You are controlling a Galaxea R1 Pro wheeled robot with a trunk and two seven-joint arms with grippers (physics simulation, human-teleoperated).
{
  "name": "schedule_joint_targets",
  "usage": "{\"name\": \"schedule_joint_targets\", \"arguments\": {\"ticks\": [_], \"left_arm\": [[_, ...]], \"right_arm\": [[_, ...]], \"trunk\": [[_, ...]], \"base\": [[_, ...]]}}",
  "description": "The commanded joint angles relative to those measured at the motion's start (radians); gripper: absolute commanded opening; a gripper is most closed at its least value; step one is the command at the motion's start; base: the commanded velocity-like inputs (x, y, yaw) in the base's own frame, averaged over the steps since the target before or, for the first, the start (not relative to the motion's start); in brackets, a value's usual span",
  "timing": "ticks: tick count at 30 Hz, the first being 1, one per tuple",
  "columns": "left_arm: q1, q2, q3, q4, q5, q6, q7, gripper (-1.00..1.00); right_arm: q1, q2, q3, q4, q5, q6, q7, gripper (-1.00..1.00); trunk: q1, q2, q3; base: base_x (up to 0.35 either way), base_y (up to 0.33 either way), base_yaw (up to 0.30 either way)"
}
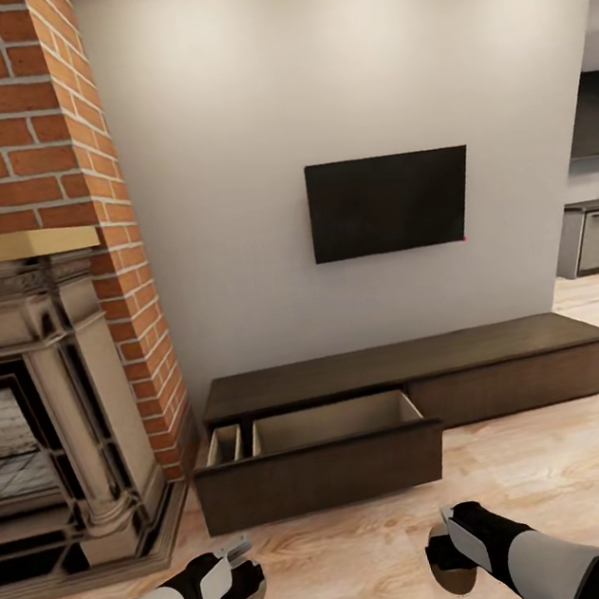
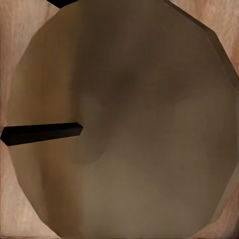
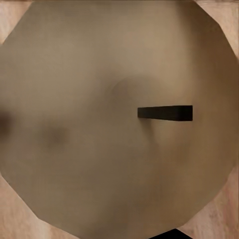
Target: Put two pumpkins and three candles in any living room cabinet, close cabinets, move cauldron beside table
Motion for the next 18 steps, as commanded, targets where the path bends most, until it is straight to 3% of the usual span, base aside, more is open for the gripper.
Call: {"name": "schedule_joint_targets", "arguments": {"ticks": [1,8,14,18], "left_arm": [[-0.002,-0.001,0.0,0.001,0.006,0.001,0.004,-1.0],[-0.002,-0.002,0.0,0.001,0.006,0.001,0.004,-1.0],[-0.002,-0.002,0.0,0.001,0.006,0.0,0.004,-1.0],[-0.002,-0.003,0.0,0.001,0.006,-0.002,0.004,-1.0]], "right_arm": [[0.0,-0.001,0.007,-0.004,-0.009,0.006,-0.007,-1.0],[0.0,-0.001,0.007,-0.004,-0.009,0.006,-0.007,-1.0],[0.0,-0.001,0.007,-0.004,-0.009,0.006,-0.007,-1.0],[0.0,-0.001,0.007,-0.004,-0.009,0.006,-0.007,-1.0]], "trunk": [[0.0,-0.001,-0.001],[0.0,-0.001,-0.001],[0.0,-0.001,-0.001],[0.0,-0.001,-0.001]], "base": [[0.196,-0.299,0.14],[0.203,-0.292,0.196],[0.234,-0.258,0.025],[0.039,-0.039,0.001]]}}
